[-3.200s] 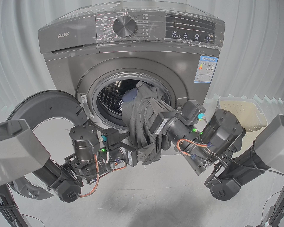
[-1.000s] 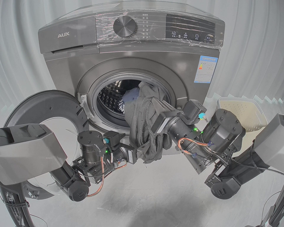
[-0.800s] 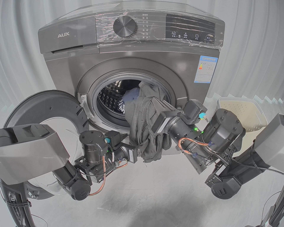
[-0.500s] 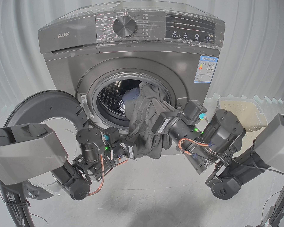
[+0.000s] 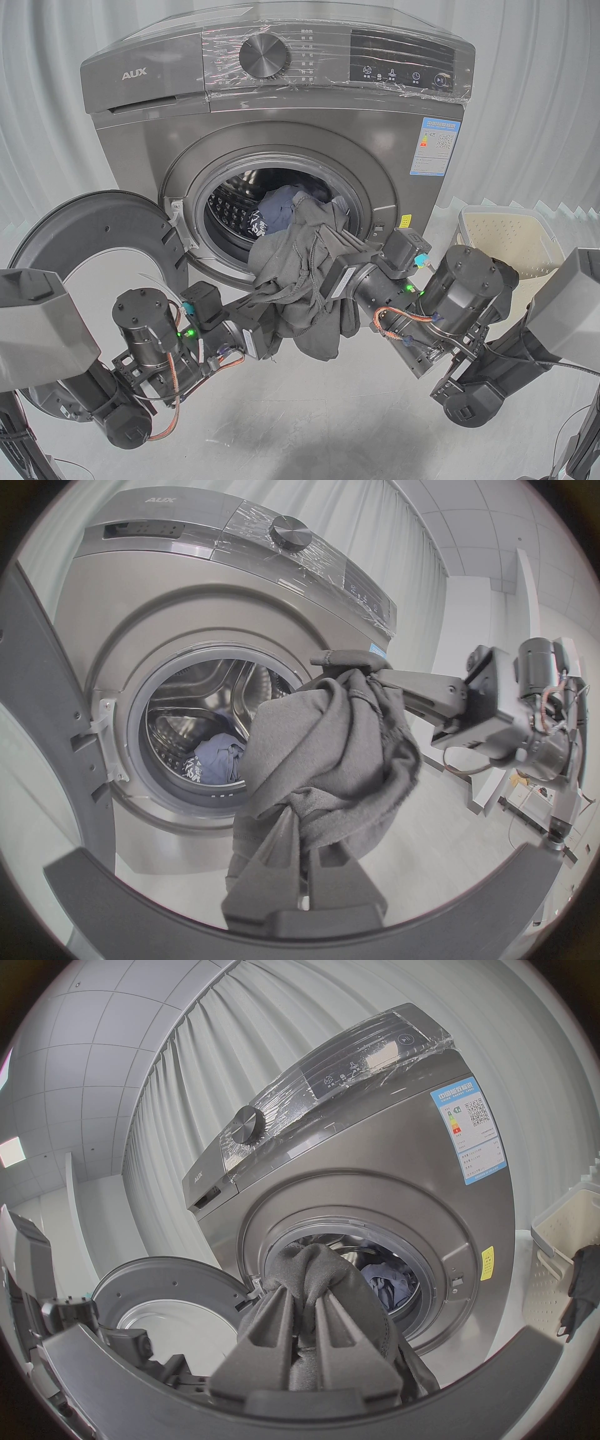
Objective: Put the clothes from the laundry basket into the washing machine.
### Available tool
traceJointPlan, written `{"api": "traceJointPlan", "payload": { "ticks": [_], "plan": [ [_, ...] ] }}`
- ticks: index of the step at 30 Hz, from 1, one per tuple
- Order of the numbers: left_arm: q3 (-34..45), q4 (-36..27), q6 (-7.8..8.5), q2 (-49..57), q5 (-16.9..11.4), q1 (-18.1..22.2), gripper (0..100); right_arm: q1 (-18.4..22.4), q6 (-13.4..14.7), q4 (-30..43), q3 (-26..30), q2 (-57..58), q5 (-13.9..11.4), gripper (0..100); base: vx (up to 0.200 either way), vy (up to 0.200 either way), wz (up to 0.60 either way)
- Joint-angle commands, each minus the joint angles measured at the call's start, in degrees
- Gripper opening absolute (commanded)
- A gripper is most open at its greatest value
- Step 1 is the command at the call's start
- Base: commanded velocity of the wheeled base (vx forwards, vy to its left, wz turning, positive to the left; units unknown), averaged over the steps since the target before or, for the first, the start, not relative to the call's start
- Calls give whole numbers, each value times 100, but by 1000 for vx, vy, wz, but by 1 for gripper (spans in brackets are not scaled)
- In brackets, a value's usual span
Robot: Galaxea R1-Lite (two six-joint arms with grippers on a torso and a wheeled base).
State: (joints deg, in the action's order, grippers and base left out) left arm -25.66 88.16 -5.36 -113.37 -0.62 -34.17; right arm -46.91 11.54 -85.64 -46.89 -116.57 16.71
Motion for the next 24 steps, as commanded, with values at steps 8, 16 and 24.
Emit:
{"api": "traceJointPlan", "payload": {
  "ticks": [8, 16, 24],
  "plan": [
    [237, 52, -52, 869, -228, -2, 0, -2, -12, -85, 232, -332, -28, 100, 0, 0, 0],
    [-211, 61, -79, 878, -166, 24, 0, -275, -38, 30, 1190, -499, -107, 100, 0, 0, 0],
    [-317, 61, -167, 869, -78, 33, 0, -398, -82, 30, 1551, -754, -168, 100, 0, 0, 0]
  ]
}}
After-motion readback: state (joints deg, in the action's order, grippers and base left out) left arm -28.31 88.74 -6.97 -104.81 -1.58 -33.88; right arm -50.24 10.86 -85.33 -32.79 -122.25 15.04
